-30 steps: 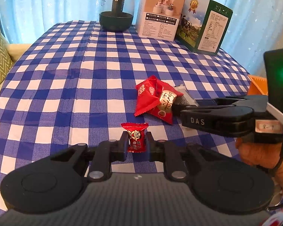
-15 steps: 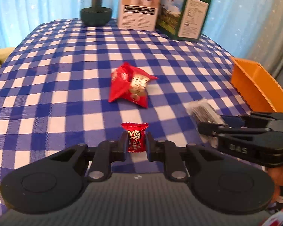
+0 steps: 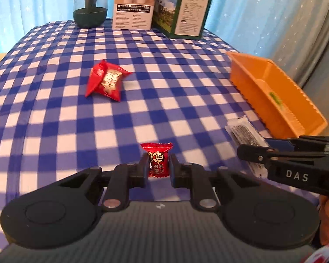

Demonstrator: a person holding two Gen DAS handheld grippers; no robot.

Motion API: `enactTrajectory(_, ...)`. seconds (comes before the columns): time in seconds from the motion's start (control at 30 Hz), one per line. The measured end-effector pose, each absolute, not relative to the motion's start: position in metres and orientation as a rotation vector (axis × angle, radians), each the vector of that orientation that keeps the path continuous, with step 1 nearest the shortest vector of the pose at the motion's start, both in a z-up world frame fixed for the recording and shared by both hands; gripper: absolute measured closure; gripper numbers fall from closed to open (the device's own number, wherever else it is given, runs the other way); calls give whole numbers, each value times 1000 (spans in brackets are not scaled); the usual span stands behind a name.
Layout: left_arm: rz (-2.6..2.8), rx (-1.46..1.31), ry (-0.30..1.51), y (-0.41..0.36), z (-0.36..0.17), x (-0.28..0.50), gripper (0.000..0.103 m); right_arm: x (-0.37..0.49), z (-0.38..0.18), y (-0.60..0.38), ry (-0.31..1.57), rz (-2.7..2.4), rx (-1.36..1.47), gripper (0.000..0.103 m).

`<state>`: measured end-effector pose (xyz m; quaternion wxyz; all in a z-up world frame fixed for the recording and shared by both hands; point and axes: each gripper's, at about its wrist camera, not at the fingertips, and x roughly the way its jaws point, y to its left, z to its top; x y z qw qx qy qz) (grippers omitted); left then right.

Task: Organize snacks
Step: 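Carry the red candy in the left tool to the tray while the right carries the clear packet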

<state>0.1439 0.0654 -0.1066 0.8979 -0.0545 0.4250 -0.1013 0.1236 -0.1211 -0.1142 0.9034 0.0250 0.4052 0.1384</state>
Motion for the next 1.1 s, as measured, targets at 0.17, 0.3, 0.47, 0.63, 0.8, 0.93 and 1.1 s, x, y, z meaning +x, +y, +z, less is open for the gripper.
enactTrajectory(0.17,-200,-142,878,51,-94,118,87,100,-97,-136,810,286,70,65)
enactTrajectory(0.3,-191,-169,870,44,-84,100,87,85,-83,-146,784,285,80,65)
enactTrajectory(0.47,-196,-177,863,33,-73,83,87,69,-71,-160,760,274,90,65)
enactTrajectory(0.63,-216,-168,857,19,-64,72,87,56,-63,-178,743,249,106,65)
enactTrajectory(0.8,-248,-152,841,-1,-52,70,87,47,-57,-199,731,214,129,65)
enactTrajectory(0.93,-275,-146,833,-19,-45,72,87,44,-53,-216,722,187,147,65)
enactTrajectory(1.1,-314,-136,831,-42,-40,77,87,42,-51,-238,714,147,181,65)
